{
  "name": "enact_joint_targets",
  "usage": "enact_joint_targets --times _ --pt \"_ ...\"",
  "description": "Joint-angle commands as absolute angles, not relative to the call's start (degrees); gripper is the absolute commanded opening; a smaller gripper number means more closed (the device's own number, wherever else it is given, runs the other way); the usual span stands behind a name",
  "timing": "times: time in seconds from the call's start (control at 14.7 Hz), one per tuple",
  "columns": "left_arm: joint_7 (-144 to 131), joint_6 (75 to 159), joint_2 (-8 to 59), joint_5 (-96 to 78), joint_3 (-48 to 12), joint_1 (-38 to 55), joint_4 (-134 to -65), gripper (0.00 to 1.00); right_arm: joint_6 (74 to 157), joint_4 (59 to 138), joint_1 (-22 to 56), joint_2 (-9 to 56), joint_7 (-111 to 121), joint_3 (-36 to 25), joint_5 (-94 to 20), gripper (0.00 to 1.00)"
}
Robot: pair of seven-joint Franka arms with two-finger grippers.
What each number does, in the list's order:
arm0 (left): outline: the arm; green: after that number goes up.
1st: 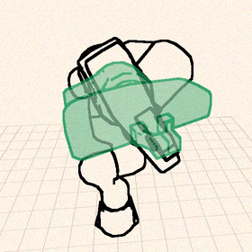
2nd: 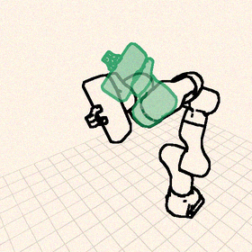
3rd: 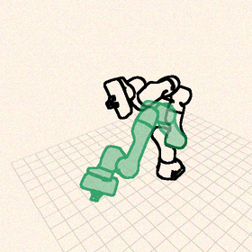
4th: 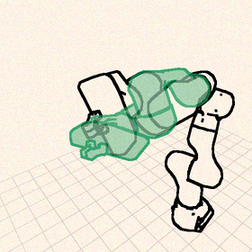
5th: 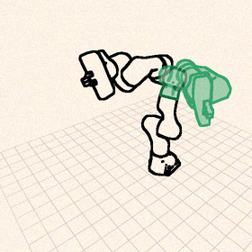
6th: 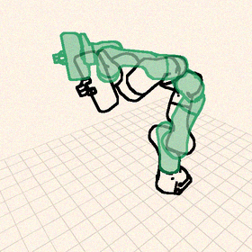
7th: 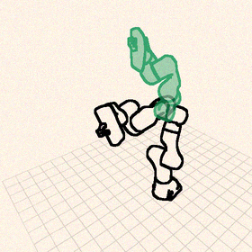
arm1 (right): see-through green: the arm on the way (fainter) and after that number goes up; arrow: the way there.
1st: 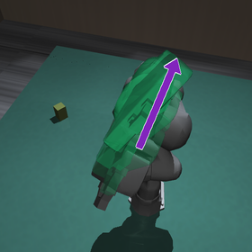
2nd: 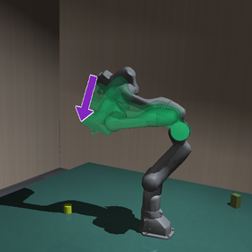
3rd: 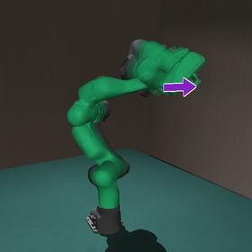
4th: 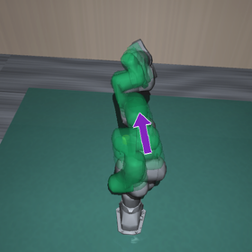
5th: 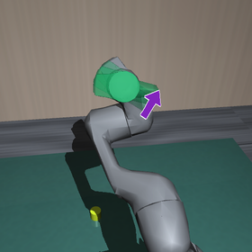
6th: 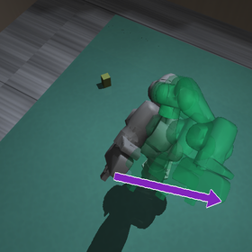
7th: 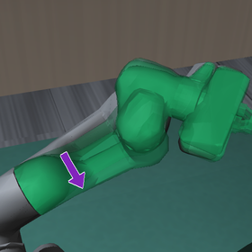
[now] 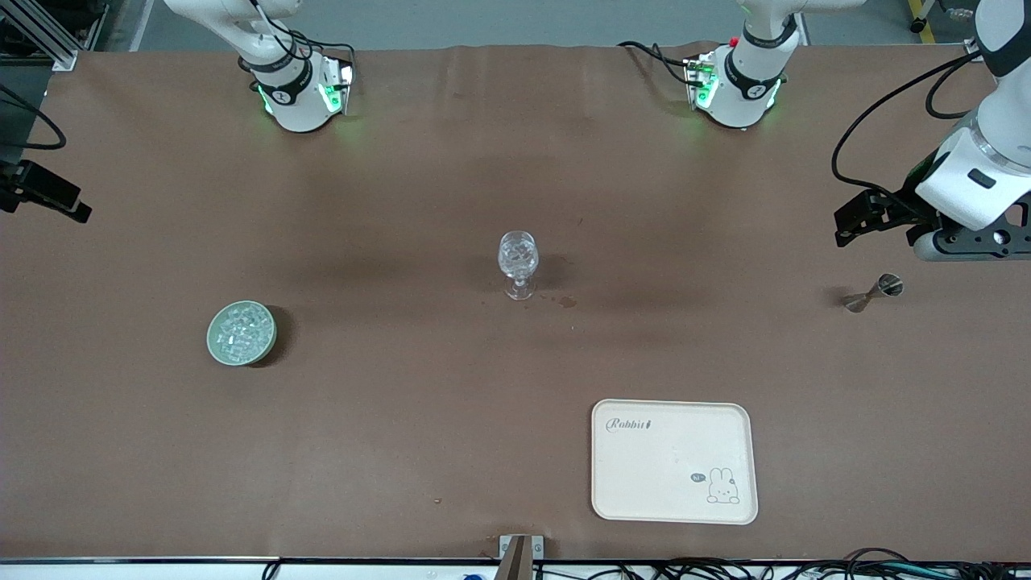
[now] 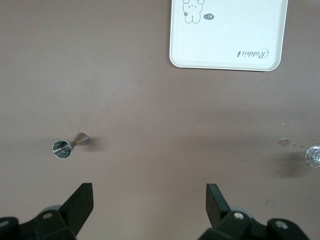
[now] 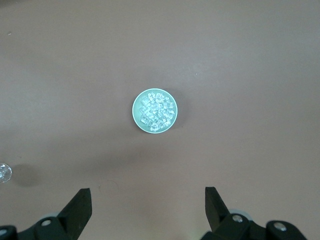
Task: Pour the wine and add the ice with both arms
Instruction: 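Reach the right gripper to the ice bowl while the left gripper lowers to the jigger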
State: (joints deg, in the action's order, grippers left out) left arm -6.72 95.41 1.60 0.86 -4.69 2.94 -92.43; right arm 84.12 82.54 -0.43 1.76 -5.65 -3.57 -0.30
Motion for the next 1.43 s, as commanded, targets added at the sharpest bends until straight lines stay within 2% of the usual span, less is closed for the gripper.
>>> enact_joint_targets --times 0.0,0.41,0.68,1.09,1.36 --pt "-6.15 93.88 1.76 1.58 -3.26 3.08 -92.46 0.99 84.11 82.00 -0.35 1.85 -5.10 -3.60 -1.14 1.00" --pt "-6.68 92.20 4.48 -0.08 6.49 2.99 -92.37 1.00 85.68 82.87 0.26 2.63 -5.01 -3.52 -0.79 1.00" --pt "-6.86 92.28 9.12 -1.58 16.32 3.16 -92.02 1.00 94.98 92.17 0.26 2.72 -4.92 -3.52 -0.79 1.00" --pt "-8.00 91.85 26.78 -22.75 34.17 3.16 -83.68 1.00 114.13 108.78 0.26 4.21 -4.92 -3.52 -0.62 1.00" --pt "-7.82 91.85 37.33 -31.00 38.66 1.15 -79.55 1.00 125.40 114.25 0.26 8.86 -4.75 -3.60 -0.44 0.99"
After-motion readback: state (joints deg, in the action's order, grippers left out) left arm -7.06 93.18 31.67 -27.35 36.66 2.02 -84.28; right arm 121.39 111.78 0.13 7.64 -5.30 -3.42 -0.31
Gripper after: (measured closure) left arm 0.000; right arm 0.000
